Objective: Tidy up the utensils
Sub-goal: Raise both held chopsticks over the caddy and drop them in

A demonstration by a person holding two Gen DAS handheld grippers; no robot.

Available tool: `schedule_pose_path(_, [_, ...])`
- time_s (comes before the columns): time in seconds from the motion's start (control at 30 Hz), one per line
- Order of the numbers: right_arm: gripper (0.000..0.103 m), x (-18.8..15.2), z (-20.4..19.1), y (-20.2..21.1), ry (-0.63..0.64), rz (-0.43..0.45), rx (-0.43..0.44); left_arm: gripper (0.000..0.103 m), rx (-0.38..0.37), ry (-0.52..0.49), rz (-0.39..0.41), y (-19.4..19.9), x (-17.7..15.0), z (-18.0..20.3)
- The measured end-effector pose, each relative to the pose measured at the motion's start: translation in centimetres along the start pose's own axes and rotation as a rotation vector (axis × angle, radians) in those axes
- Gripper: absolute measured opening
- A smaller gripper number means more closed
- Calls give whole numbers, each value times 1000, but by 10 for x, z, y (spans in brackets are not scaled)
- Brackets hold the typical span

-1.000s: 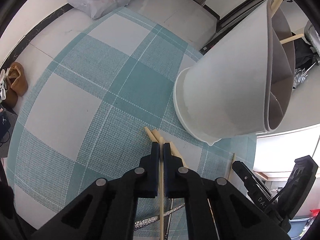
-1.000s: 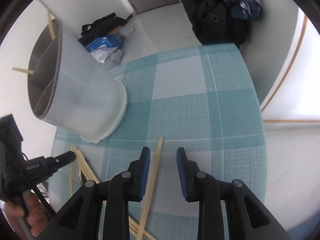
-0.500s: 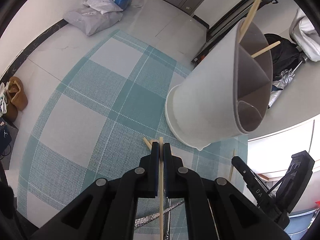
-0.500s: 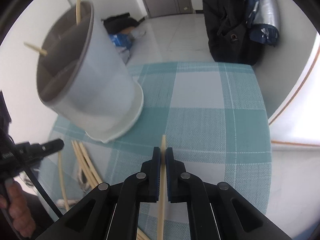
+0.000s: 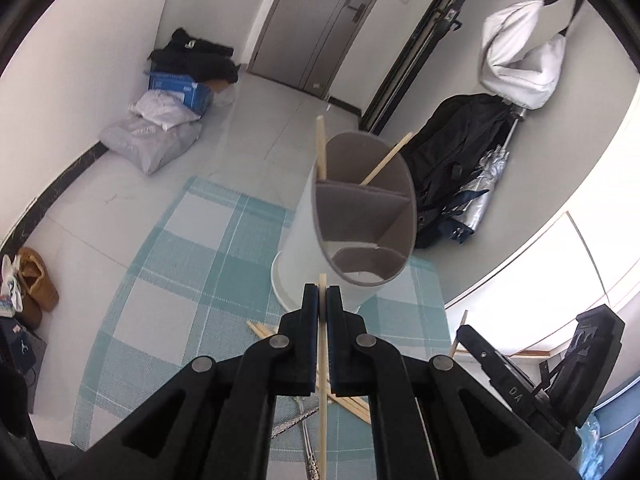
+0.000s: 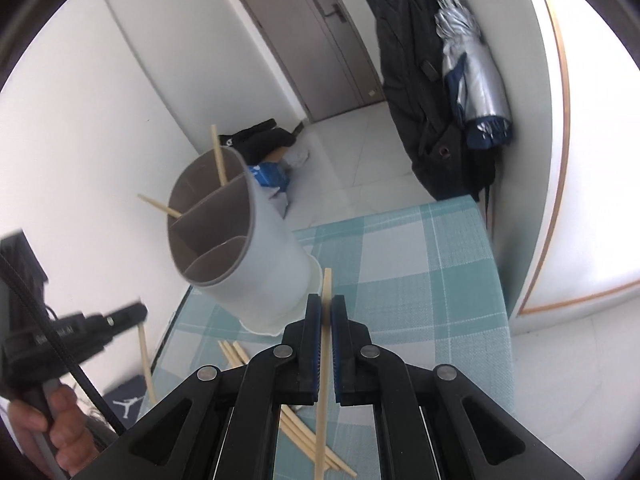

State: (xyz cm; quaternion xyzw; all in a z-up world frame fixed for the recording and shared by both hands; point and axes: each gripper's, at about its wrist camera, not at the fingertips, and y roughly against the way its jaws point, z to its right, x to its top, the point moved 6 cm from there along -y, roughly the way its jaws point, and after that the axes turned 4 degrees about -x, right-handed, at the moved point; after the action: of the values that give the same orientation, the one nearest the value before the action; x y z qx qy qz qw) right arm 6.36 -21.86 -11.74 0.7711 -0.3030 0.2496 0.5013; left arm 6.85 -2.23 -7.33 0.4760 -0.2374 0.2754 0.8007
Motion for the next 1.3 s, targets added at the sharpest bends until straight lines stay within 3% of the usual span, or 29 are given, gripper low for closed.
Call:
schedule_pose_path(0.13, [4, -2, -15, 18, 56, 50, -2, 1, -22, -76, 102, 22, 10, 18])
schedule_pose_path(0.3, [4, -4, -31, 32, 76, 84, 21, 1, -47, -119, 149, 34, 21, 24])
schedule_pose_path(0.5, [4, -4, -37, 41, 68, 112, 26, 1, -30, -125, 206, 50, 32, 29])
schedule_pose_path(0.83, [3, 26, -48, 57, 58, 183, 72, 1, -24, -120, 306, 64, 75, 40])
schedule_pose_path(1.3, [0, 146, -88, 71, 113, 338, 159, 1, -20, -137, 466, 47, 164, 44])
